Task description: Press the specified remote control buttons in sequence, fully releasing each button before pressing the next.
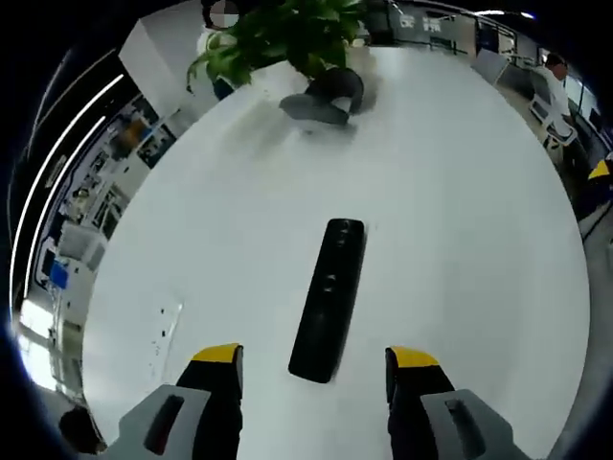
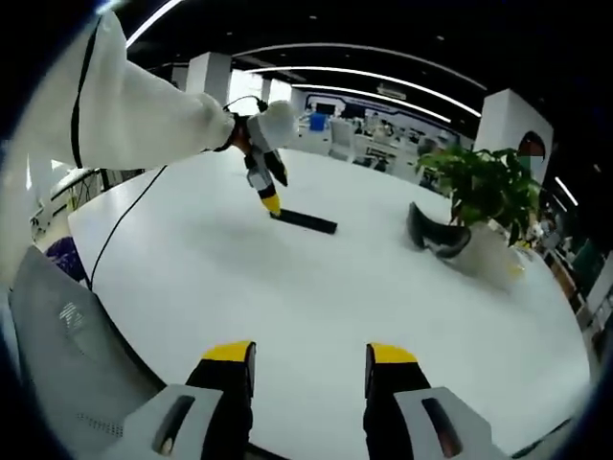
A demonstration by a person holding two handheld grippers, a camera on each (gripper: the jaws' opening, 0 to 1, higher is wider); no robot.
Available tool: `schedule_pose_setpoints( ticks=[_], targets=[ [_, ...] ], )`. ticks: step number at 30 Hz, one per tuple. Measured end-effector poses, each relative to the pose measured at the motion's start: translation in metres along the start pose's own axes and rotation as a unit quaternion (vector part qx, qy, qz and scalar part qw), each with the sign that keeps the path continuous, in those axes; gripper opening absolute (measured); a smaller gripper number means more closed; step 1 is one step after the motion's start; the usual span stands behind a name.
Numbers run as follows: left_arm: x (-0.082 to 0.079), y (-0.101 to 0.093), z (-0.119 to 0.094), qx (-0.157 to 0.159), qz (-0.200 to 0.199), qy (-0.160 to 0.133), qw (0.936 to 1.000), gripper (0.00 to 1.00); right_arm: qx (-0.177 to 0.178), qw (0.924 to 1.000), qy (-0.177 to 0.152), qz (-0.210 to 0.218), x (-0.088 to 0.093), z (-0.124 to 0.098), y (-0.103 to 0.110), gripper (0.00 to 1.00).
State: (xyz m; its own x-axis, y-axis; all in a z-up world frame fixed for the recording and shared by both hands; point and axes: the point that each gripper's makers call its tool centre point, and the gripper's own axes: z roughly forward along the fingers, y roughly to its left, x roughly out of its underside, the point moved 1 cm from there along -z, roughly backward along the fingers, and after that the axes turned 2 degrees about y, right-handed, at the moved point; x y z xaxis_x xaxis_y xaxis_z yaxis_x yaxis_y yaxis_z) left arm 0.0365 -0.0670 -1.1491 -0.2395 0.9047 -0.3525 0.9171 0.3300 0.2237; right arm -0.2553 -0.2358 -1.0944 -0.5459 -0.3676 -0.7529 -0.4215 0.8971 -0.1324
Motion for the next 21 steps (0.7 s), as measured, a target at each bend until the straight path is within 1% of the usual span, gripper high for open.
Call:
schedule_pose_setpoints(
  ticks=[2,4,7,9,10,11,12,13,14,16,17,18,19,20,21],
  targets=[
    [0.003,0.002,0.005,0.007,-0.002,0.011,0.9999,0.59,0.0,1.0,0.003,-0.001,0.001,0.0,0.0,0.43],
    [0.008,0.003,0.013,0.02,-0.003,0.024,0.9995,0.54,0.0,1.0,0.007,-0.003,0.002,0.001,0.001,0.43],
    [0.013,0.003,0.019,0.035,0.003,0.037,0.9987,0.54,-0.002,0.9999,0.01,-0.003,0.003,0.002,0.001,0.43],
    [0.014,0.003,0.021,0.042,0.0,0.04,0.9983,0.53,-0.002,0.9999,0.011,-0.003,0.004,0.002,0.001,0.43],
    [0.015,0.001,0.022,0.05,-0.001,0.043,0.9978,0.52,-0.002,0.9999,0.012,-0.002,0.004,0.002,0.002,0.43],
    [0.016,0.001,0.024,0.056,0.002,0.047,0.9973,0.52,-0.003,0.9999,0.013,-0.003,0.004,0.002,0.002,0.43],
    [0.017,0.001,0.026,0.056,0.003,0.049,0.9972,0.52,-0.003,0.9999,0.014,-0.003,0.004,0.002,0.002,0.43],
    [0.018,-0.001,0.027,0.061,0.008,0.053,0.9967,0.5,-0.003,0.9999,0.015,-0.004,0.005,0.002,0.002,0.43],
    [0.015,-0.002,0.027,0.068,0.007,0.046,0.9966,0.49,-0.003,0.9999,0.016,-0.005,0.005,0.002,0.002,0.43],
    [0.018,-0.005,0.027,0.078,-0.004,0.055,0.9954,0.45,-0.003,0.9999,0.015,-0.004,0.005,0.002,0.002,0.43],
    [0.019,-0.012,0.027,0.1,-0.014,0.059,0.9932,0.39,-0.003,0.9999,0.016,-0.004,0.005,0.002,0.002,0.42],
    [0.02,-0.021,0.027,0.127,-0.036,0.065,0.9891,0.33,-0.003,0.9998,0.017,-0.003,0.005,0.002,0.002,0.42],
    [0.021,-0.015,0.026,0.107,-0.049,0.068,0.9907,0.33,-0.004,0.9998,0.018,-0.004,0.006,0.002,0.003,0.42],
    [0.019,-0.016,0.027,0.112,-0.011,0.061,0.9918,0.33,-0.004,0.9998,0.019,-0.006,0.006,0.003,0.003,0.42],
    [0.019,-0.016,0.027,0.114,-0.006,0.06,0.9917,0.33,-0.006,0.9998,0.02,-0.007,0.006,0.003,0.004,0.42]
  ],
)
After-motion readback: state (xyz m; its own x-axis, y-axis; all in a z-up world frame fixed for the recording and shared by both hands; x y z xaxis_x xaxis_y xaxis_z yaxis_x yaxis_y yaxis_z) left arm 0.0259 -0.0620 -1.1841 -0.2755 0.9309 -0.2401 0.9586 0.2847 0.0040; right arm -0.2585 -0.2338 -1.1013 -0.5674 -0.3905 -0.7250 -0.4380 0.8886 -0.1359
